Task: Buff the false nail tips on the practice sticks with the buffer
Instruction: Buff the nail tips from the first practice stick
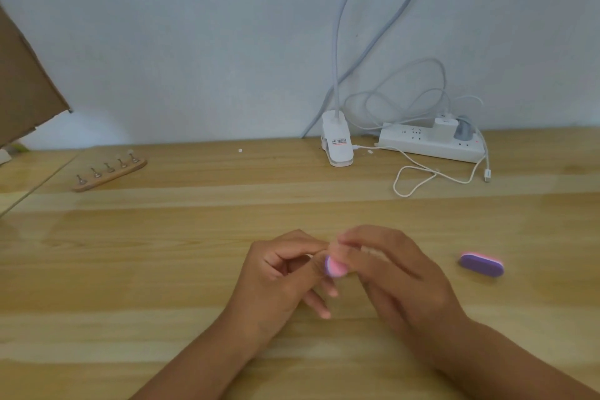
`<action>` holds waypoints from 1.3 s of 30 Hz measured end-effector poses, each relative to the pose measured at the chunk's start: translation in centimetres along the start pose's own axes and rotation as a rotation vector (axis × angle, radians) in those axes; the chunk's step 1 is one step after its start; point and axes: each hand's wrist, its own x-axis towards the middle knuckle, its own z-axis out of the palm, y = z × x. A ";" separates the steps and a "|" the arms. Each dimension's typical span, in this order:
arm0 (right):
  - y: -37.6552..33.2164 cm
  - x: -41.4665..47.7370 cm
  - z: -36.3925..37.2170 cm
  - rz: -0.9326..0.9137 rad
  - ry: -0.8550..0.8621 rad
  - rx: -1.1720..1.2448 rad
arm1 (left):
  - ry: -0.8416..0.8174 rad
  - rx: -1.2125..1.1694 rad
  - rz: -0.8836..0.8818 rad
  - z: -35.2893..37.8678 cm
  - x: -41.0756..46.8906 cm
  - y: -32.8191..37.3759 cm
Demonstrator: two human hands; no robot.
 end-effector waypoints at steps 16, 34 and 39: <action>-0.2 0.0 -0.1 0.022 0.023 -0.066 | -0.023 0.080 0.007 0.2 -0.4 0.1; 0.1 -0.3 0.1 -0.003 -0.018 -0.044 | -0.018 0.093 0.010 0.2 -0.3 0.0; 0.5 -0.1 -0.1 0.094 0.007 -0.067 | -0.028 0.081 0.005 0.2 -0.4 0.0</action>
